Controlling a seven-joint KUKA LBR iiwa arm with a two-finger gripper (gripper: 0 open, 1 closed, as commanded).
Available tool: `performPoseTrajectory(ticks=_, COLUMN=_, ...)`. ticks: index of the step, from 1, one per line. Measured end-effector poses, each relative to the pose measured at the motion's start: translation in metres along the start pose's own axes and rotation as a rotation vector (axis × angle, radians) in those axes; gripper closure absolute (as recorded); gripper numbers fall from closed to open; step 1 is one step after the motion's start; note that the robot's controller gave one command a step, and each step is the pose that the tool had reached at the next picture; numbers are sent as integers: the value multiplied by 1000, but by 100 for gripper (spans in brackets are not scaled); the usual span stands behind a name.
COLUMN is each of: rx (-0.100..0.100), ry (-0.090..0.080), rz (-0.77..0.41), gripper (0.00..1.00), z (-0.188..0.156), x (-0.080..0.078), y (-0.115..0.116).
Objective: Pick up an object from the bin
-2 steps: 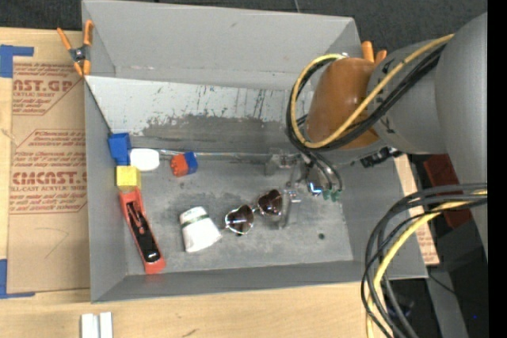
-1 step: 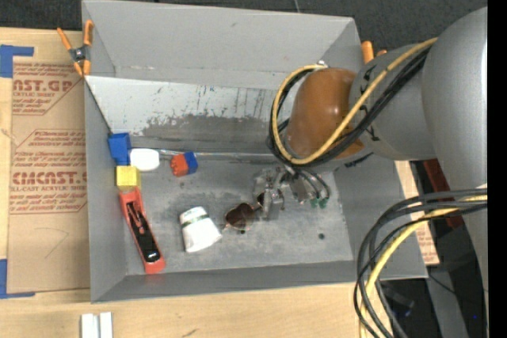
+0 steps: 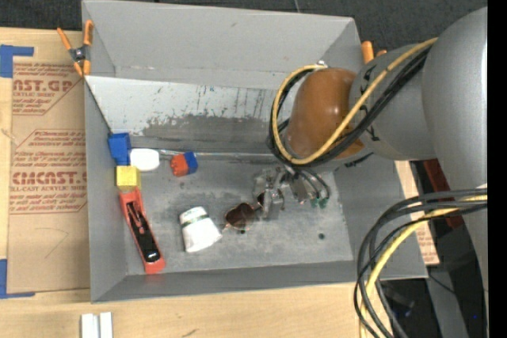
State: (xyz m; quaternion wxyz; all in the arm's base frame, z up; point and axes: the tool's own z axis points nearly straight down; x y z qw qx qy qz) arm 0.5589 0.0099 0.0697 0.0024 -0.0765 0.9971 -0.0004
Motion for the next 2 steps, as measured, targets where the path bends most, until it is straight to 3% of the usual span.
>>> performPoseTrajectory(ticks=1, rx=-1, ry=5, rz=0, gripper=100, z=-32, x=4, y=4)
performPoseTrajectory(ticks=2, rx=0, ry=-3, rz=-65, gripper=100, z=-158, x=10, y=5)
